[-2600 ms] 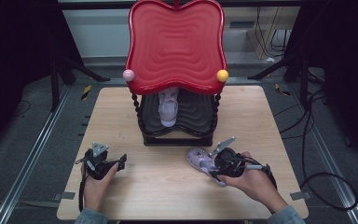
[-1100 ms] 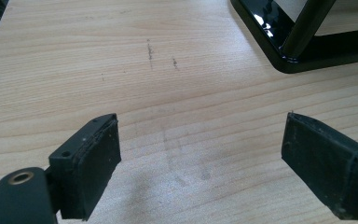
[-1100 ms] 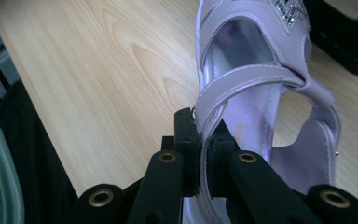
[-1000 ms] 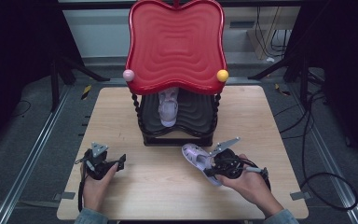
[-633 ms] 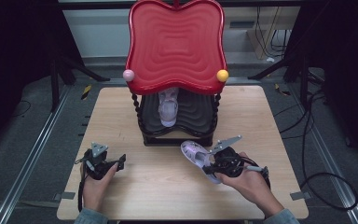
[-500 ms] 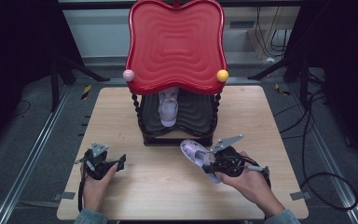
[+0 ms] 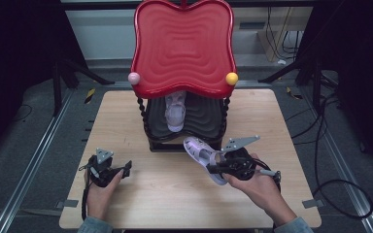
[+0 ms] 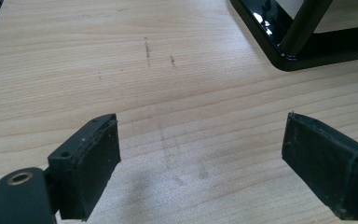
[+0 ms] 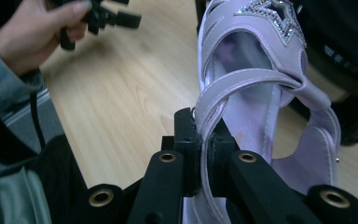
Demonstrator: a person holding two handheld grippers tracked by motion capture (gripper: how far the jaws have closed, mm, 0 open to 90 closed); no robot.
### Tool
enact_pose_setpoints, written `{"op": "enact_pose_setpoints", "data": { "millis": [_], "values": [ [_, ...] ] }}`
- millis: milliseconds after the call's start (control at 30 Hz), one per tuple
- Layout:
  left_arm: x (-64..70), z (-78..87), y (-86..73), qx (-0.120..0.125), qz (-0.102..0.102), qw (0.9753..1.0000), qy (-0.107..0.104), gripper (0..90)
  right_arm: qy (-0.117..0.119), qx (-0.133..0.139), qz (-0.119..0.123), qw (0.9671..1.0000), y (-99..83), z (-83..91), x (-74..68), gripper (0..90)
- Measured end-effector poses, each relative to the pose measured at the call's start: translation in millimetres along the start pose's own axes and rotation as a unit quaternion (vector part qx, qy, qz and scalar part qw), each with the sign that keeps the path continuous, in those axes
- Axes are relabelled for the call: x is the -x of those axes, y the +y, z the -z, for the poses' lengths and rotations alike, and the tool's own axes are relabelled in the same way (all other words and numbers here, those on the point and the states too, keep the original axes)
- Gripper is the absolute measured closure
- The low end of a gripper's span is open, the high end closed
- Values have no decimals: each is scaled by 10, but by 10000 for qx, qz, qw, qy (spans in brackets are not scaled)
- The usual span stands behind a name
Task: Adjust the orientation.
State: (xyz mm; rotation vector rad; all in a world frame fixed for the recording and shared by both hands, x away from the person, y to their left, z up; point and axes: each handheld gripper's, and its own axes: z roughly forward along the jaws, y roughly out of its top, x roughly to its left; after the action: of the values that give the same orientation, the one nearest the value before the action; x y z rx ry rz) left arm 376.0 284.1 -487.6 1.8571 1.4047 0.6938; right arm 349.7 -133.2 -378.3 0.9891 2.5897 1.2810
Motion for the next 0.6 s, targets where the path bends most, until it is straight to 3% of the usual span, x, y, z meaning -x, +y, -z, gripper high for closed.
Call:
{"op": "enact_pose_setpoints", "data": {
  "millis": [100,367,600],
  "values": [
    [-2,-1,-1,0,5,10000,4,107,-17,318,-79,9995,52,52,-17,865],
    [8,-2,0,-7,-21,10000,4,106,-52,815,-254,9963,130,96,-33,865],
    [3,-3,-2,17,11,10000,-17,106,-191,1251,-373,9913,193,112,-35,864]
  ]
}}
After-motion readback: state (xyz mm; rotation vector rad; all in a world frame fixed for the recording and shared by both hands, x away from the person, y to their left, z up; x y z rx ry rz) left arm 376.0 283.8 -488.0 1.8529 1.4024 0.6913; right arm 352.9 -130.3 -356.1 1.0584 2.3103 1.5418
